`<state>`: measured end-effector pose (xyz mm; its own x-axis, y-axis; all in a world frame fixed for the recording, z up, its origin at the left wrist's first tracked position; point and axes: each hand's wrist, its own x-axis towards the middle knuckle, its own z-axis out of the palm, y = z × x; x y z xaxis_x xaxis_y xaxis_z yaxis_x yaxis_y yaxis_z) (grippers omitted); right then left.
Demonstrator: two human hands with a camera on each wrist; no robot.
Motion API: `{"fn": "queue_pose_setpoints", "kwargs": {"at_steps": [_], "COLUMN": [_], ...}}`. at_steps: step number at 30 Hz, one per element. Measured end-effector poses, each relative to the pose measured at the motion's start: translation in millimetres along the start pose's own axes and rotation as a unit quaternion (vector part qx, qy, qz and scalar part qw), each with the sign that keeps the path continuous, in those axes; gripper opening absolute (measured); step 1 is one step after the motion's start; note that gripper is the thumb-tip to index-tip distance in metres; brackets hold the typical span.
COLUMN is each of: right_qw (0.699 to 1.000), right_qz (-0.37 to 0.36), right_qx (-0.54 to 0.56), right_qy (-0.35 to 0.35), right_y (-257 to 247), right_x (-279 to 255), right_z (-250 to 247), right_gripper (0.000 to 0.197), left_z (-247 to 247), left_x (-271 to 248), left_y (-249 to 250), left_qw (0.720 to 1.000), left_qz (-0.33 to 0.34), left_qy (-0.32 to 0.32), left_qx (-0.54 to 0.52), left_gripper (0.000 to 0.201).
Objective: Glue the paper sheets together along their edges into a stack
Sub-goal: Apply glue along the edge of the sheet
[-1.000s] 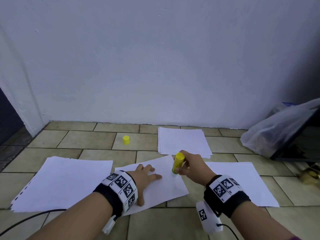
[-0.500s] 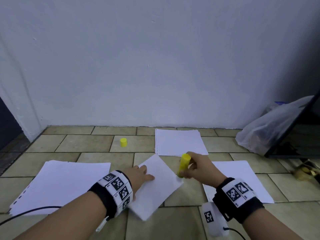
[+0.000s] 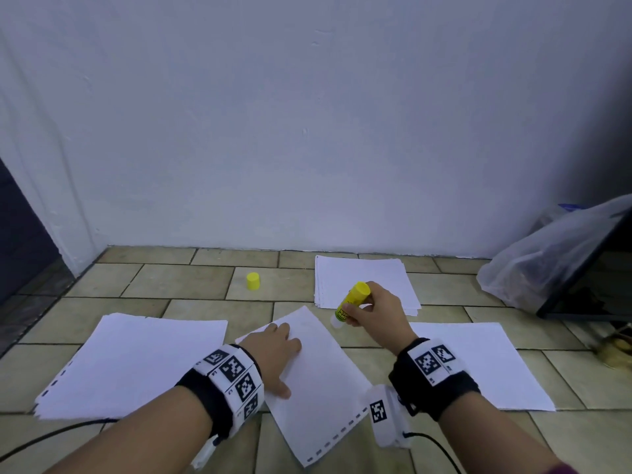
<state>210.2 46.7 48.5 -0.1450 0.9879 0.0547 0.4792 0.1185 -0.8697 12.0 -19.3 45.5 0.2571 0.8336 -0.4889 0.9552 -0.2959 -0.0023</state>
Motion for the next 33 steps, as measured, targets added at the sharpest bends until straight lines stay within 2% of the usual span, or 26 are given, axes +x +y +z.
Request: {"fn": "queue_pose_setpoints", "kwargs": {"at_steps": [5, 10, 13, 19, 28, 33], "right_qw": [1.000, 0.994, 0.983, 0.953, 0.936, 0.922], "right_qz": [-0.018, -0.023, -0.032, -0.058, -0.054, -0.059], "right_qx": [-0.011, -0.069, -0.139, -0.242, -0.253, -0.270], "right_qy": [-0.016, -0.083, -0.117, -0.171, -0.237, -0.270], "right_y": [-9.3, -13.0, -16.8, -16.1, 2.7, -0.8], "right_x": [12.8, 25.7, 31.1, 18.2, -23.4, -32.4], "right_z": [24.2, 54.2, 58.8, 31.1, -22.7, -40.4], "right_gripper": [0.017, 0.021, 0.026, 0.027, 0.024, 0.018], "left_z": [3.7, 7.0, 8.1, 9.6, 6.4, 6.0], "left_x": [4.5, 4.0, 2.9, 4.2, 13.7, 8.5], "left_y": [-1.3, -0.5, -0.4, -2.6, -3.0, -6.7], "left_qw": [0.999, 0.999, 0.998, 0.998, 0.999, 1.000], "left_qz": [-0.006, -0.014, -0.015, -0.011, -0.009, -0.001], "left_qy": [-0.002, 0.011, 0.016, 0.020, -0.016, -0.005], "left_qx": [-0.047, -0.049, -0.054, -0.052, -0.044, -0.004], "left_gripper": [0.082, 0.080, 0.080, 0.080, 0.080, 0.062]}}
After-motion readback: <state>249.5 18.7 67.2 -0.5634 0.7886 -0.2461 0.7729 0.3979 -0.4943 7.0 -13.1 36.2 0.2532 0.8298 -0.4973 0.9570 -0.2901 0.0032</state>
